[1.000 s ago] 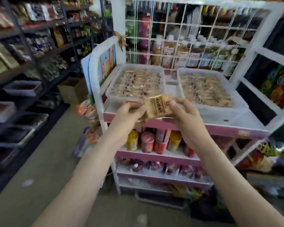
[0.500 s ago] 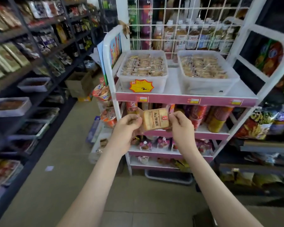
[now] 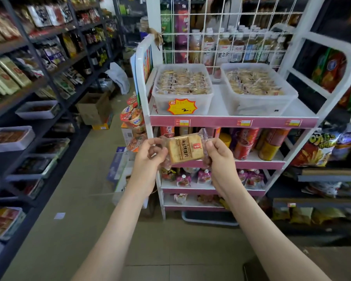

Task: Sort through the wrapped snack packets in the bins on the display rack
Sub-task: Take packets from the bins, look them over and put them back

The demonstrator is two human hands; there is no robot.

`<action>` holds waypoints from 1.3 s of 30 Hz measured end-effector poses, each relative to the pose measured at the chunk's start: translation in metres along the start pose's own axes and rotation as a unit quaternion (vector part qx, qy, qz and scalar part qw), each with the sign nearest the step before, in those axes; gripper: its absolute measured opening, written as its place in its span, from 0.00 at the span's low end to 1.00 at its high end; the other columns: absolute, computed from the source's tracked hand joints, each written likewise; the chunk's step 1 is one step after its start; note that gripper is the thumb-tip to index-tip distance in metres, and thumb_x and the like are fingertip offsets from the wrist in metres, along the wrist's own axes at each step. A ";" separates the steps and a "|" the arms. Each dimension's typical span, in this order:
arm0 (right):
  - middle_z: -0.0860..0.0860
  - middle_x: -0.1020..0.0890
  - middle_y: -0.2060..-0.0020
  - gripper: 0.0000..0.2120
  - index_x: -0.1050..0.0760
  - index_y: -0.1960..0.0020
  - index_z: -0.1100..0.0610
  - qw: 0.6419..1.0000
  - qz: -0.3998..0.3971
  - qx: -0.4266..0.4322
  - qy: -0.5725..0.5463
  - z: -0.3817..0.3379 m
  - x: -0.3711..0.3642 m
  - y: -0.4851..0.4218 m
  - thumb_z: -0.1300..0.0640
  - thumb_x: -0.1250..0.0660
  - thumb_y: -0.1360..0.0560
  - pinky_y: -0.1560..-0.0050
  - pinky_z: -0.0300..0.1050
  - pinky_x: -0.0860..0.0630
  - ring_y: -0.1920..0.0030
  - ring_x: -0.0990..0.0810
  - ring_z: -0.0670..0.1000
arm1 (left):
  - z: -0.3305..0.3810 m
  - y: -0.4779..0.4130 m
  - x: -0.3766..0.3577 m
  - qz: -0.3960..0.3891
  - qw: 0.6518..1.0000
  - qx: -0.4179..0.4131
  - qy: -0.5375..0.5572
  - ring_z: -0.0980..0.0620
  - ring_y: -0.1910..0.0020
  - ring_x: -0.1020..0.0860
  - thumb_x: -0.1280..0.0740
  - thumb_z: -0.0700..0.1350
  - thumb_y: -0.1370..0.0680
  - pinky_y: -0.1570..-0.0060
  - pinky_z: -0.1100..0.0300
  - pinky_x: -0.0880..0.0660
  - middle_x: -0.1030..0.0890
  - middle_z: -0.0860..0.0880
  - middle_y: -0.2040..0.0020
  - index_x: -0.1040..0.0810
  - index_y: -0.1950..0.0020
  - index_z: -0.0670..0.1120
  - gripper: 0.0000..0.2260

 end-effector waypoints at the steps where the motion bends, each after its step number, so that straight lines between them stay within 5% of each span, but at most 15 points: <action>1: 0.50 0.22 0.65 0.13 0.28 0.57 0.57 1.000 -0.003 -0.003 -0.008 0.000 -0.001 0.000 0.58 0.46 0.17 0.70 0.34 0.33 0.72 0.31 0.40 | 0.000 0.000 0.001 -0.002 1.000 0.003 0.007 0.57 0.64 0.19 0.39 0.32 0.20 0.68 0.63 0.24 0.24 0.49 0.62 0.26 0.48 0.45 0.09; 4: 0.51 0.22 0.65 0.12 0.29 0.57 0.57 1.000 0.000 -0.005 -0.009 -0.004 -0.001 0.001 0.58 0.45 0.17 0.70 0.34 0.34 0.70 0.31 0.43 | 0.001 -0.002 0.000 -0.017 0.999 0.026 -0.026 0.57 0.62 0.18 0.38 0.35 0.20 0.63 0.61 0.22 0.22 0.48 0.59 0.26 0.47 0.47 0.07; 8: 0.57 0.23 0.61 0.11 0.30 0.56 0.57 0.989 0.034 0.079 0.118 -0.019 0.005 -0.001 0.56 0.44 0.18 0.61 0.42 0.28 0.62 0.26 0.49 | 0.007 0.001 -0.003 0.018 0.978 0.021 -0.207 0.52 0.49 0.20 0.34 0.46 0.21 0.44 0.51 0.23 0.21 0.50 0.50 0.29 0.37 0.49 0.13; 12: 0.48 0.28 0.58 0.09 0.29 0.59 0.54 0.950 0.008 0.215 0.225 -0.032 -0.016 0.008 0.62 0.39 0.20 0.53 0.34 0.31 0.55 0.29 0.43 | 0.011 0.012 -0.026 -0.127 0.989 0.059 -0.050 0.51 0.38 0.23 0.37 0.61 0.25 0.36 0.50 0.27 0.20 0.51 0.39 0.27 0.33 0.51 0.24; 16: 0.52 0.24 0.49 0.08 0.25 0.50 0.58 0.943 -0.109 0.258 0.180 -0.031 -0.042 0.026 0.67 0.40 0.23 0.48 0.29 0.30 0.46 0.26 0.39 | 0.013 0.019 -0.032 -0.118 0.986 0.055 0.102 0.48 0.44 0.19 0.33 0.53 0.27 0.52 0.59 0.22 0.19 0.45 0.44 0.26 0.36 0.44 0.22; 19: 0.51 0.21 0.47 0.16 0.25 0.44 0.59 0.967 -0.095 0.220 0.081 -0.032 -0.033 0.026 0.73 0.44 0.24 0.43 0.37 0.27 0.43 0.23 0.45 | 0.009 0.016 -0.019 -0.091 0.980 0.059 0.167 0.47 0.44 0.19 0.33 0.42 0.25 0.50 0.56 0.20 0.17 0.45 0.46 0.26 0.36 0.41 0.18; 22: 0.49 0.22 0.44 0.16 0.27 0.40 0.52 0.978 -0.006 0.178 0.110 -0.029 -0.019 0.017 0.69 0.41 0.22 0.43 0.41 0.25 0.43 0.23 0.44 | 0.008 0.014 -0.008 -0.095 0.973 0.075 0.197 0.47 0.49 0.17 0.35 0.37 0.24 0.55 0.57 0.19 0.17 0.43 0.47 0.25 0.37 0.39 0.15; 26: 0.49 0.17 0.51 0.09 0.22 0.45 0.52 0.994 -0.040 0.057 0.084 -0.021 -0.011 0.010 0.62 0.37 0.21 0.54 0.37 0.23 0.53 0.20 0.44 | 0.006 0.014 0.004 -0.149 0.959 0.082 0.228 0.45 0.46 0.18 0.36 0.40 0.26 0.50 0.54 0.19 0.17 0.42 0.45 0.25 0.39 0.41 0.16; 30: 0.49 0.17 0.58 0.11 0.20 0.52 0.51 0.991 -0.053 0.048 0.111 -0.018 -0.010 0.011 0.65 0.37 0.22 0.58 0.35 0.24 0.59 0.21 0.42 | -0.004 0.014 0.016 -0.164 0.953 0.101 0.235 0.45 0.45 0.19 0.37 0.38 0.23 0.48 0.54 0.20 0.18 0.41 0.42 0.25 0.37 0.41 0.15; 37: 0.54 0.19 0.61 0.09 0.21 0.53 0.61 0.996 -0.063 -0.036 -0.051 -0.003 -0.009 0.008 0.70 0.39 0.22 0.63 0.35 0.25 0.66 0.24 0.43 | -0.011 0.010 0.027 -0.100 0.989 0.098 0.049 0.43 0.43 0.19 0.35 0.38 0.22 0.44 0.49 0.21 0.16 0.46 0.45 0.23 0.37 0.45 0.13; 39: 0.56 0.21 0.59 0.09 0.23 0.50 0.64 0.990 -0.082 -0.061 -0.102 0.003 -0.009 0.008 0.70 0.41 0.22 0.58 0.39 0.23 0.65 0.25 0.45 | -0.009 0.010 0.027 -0.085 0.992 0.094 0.011 0.46 0.44 0.18 0.35 0.38 0.21 0.45 0.50 0.21 0.16 0.48 0.47 0.23 0.37 0.46 0.13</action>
Point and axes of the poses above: each hand's wrist, its own y-axis away from the middle knuckle, its own x-axis out of the back of the hand, z = x × y, the point moved 3 cm from there along -y, towards the middle knuckle
